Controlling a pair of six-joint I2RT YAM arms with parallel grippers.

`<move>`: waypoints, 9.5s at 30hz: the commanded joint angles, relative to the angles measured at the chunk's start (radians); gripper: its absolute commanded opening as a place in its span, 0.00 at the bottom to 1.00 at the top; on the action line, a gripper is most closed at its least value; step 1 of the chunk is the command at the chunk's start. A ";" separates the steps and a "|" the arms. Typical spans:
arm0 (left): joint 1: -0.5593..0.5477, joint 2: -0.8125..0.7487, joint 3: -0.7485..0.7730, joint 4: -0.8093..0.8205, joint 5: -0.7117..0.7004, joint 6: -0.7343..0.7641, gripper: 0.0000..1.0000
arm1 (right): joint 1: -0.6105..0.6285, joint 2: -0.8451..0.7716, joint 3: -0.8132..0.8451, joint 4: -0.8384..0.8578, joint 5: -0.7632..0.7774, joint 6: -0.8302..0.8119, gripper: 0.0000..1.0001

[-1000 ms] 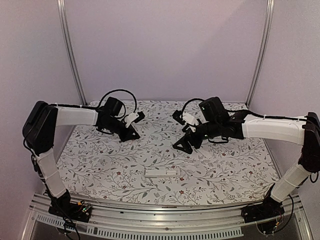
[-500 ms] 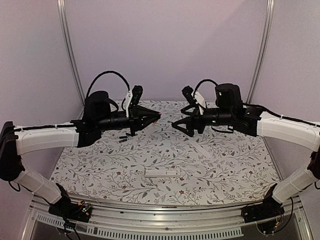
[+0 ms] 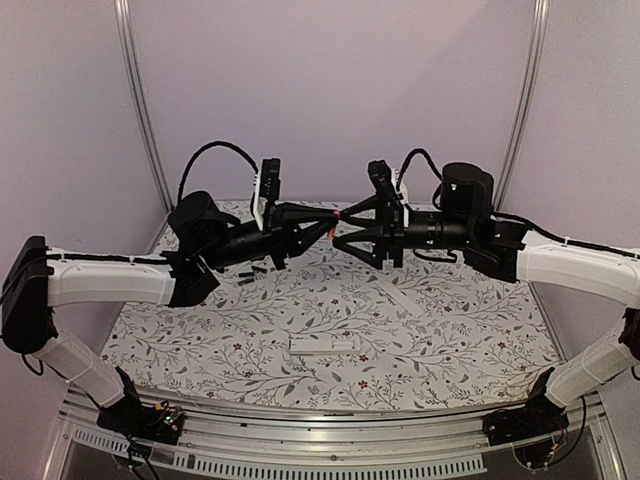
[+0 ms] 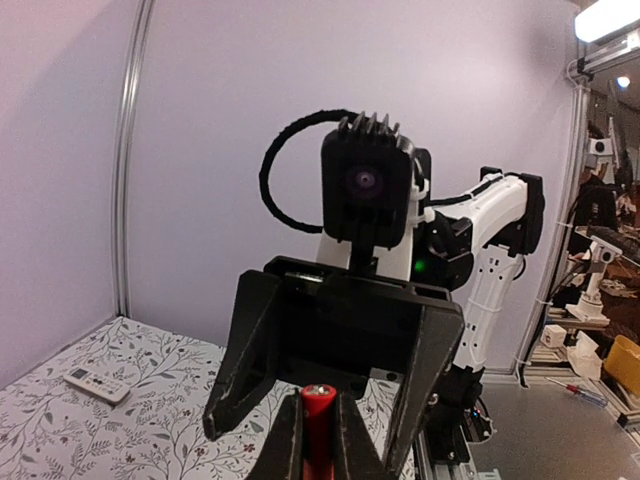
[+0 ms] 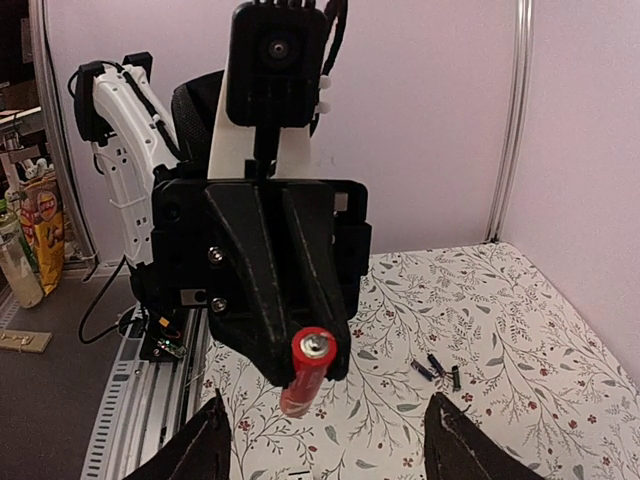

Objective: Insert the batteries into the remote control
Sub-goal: Pass from the left arm to the right, then place the battery in the battery compartment, then load the battery into the battery compartment, then pick up the battery from the center of the board.

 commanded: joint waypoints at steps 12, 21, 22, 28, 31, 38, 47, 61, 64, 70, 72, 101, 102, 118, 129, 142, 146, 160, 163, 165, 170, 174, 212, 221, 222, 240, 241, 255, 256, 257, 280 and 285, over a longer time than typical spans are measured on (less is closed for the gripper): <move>-0.033 0.040 0.027 0.061 0.018 0.000 0.00 | 0.011 -0.006 0.003 0.030 -0.047 -0.031 0.36; -0.036 0.050 0.027 0.064 0.023 0.002 0.00 | 0.011 0.010 0.019 0.030 -0.063 -0.028 0.25; -0.037 0.050 0.025 0.064 0.024 0.001 0.00 | 0.010 0.010 0.020 0.030 -0.065 -0.028 0.24; -0.039 0.040 0.007 0.087 0.017 -0.004 0.00 | 0.011 0.008 0.015 0.019 -0.066 -0.028 0.21; -0.040 0.035 0.007 0.082 0.015 0.006 0.00 | 0.010 0.004 0.013 0.011 -0.059 -0.031 0.23; -0.039 0.038 0.008 0.077 0.020 0.014 0.00 | 0.011 0.019 0.032 0.008 -0.065 -0.027 0.11; -0.041 0.047 -0.004 0.074 0.018 0.005 0.00 | 0.011 0.020 0.032 0.003 -0.055 -0.020 0.00; -0.036 0.002 -0.017 -0.002 -0.004 0.050 0.63 | 0.007 0.002 0.035 -0.094 0.046 -0.058 0.00; -0.036 -0.037 -0.041 -0.063 -0.053 0.087 0.64 | 0.006 -0.007 0.041 -0.170 0.118 -0.092 0.00; -0.034 -0.148 -0.091 -0.360 -0.204 0.211 0.71 | 0.006 0.013 0.079 -0.413 0.279 -0.164 0.00; -0.034 -0.179 -0.105 -0.526 -0.291 0.272 0.72 | 0.005 0.027 0.085 -0.513 0.328 -0.194 0.00; 0.000 -0.215 -0.524 -0.352 -0.551 0.108 0.70 | 0.177 0.562 0.335 -0.932 0.498 -0.335 0.00; 0.005 -0.217 -0.524 -0.354 -0.550 0.112 0.70 | 0.179 0.579 0.344 -0.942 0.509 -0.341 0.00; 0.066 -0.226 -0.529 -0.345 -0.513 0.135 0.70 | 0.192 0.591 0.350 -0.952 0.557 -0.355 0.05; 0.082 -0.227 -0.524 -0.346 -0.494 0.144 0.70 | 0.195 0.599 0.377 -0.968 0.574 -0.376 0.21; 0.094 -0.248 -0.542 -0.342 -0.485 0.113 0.70 | 0.195 0.555 0.399 -0.918 0.473 -0.394 0.28; 0.099 -0.273 -0.563 -0.337 -0.488 0.092 0.71 | 0.195 0.556 0.397 -0.887 0.420 -0.425 0.25; 0.103 -0.296 -0.566 -0.367 -0.508 0.095 0.70 | 0.194 0.616 0.366 -0.858 0.433 -0.444 0.07; 0.104 -0.296 -0.564 -0.370 -0.509 0.095 0.71 | 0.192 0.617 0.351 -0.847 0.449 -0.444 0.06; 0.104 -0.296 -0.564 -0.372 -0.507 0.096 0.71 | 0.192 0.617 0.344 -0.846 0.452 -0.448 0.05; 0.103 -0.300 -0.564 -0.376 -0.509 0.098 0.71 | 0.189 0.611 0.312 -0.844 0.470 -0.454 0.05; 0.105 -0.298 -0.561 -0.376 -0.508 0.104 0.70 | 0.183 0.604 0.296 -0.834 0.470 -0.447 0.05; 0.434 0.267 0.343 -0.972 -0.369 0.272 0.76 | -0.033 0.212 0.181 -0.547 0.533 -0.027 0.42; 0.446 0.372 0.430 -1.105 -0.211 1.158 0.70 | -0.034 0.136 0.107 -0.517 0.495 -0.053 0.46; 0.451 0.405 0.481 -1.173 -0.219 1.188 0.70 | -0.034 0.128 0.099 -0.516 0.490 -0.055 0.47; 0.514 0.754 0.840 -1.610 -0.196 1.444 0.65 | -0.035 0.047 0.009 -0.497 0.464 -0.078 0.48; 0.516 0.766 0.849 -1.626 -0.202 1.447 0.65 | -0.034 0.050 0.009 -0.498 0.464 -0.077 0.48; 0.538 0.803 0.858 -1.607 -0.193 1.399 0.52 | -0.035 0.073 0.021 -0.493 0.457 -0.076 0.48; 0.537 0.807 0.858 -1.599 -0.193 1.394 0.50 | -0.035 0.075 0.020 -0.493 0.454 -0.075 0.48; 0.536 0.810 0.856 -1.586 -0.194 1.387 0.47 | -0.035 0.074 0.020 -0.493 0.453 -0.074 0.48; 0.543 0.837 0.836 -1.509 -0.232 1.308 0.28 | -0.035 0.059 0.034 -0.515 0.461 -0.093 0.48; 0.552 0.835 0.827 -1.478 -0.256 1.270 0.26 | -0.035 0.060 0.028 -0.514 0.461 -0.089 0.48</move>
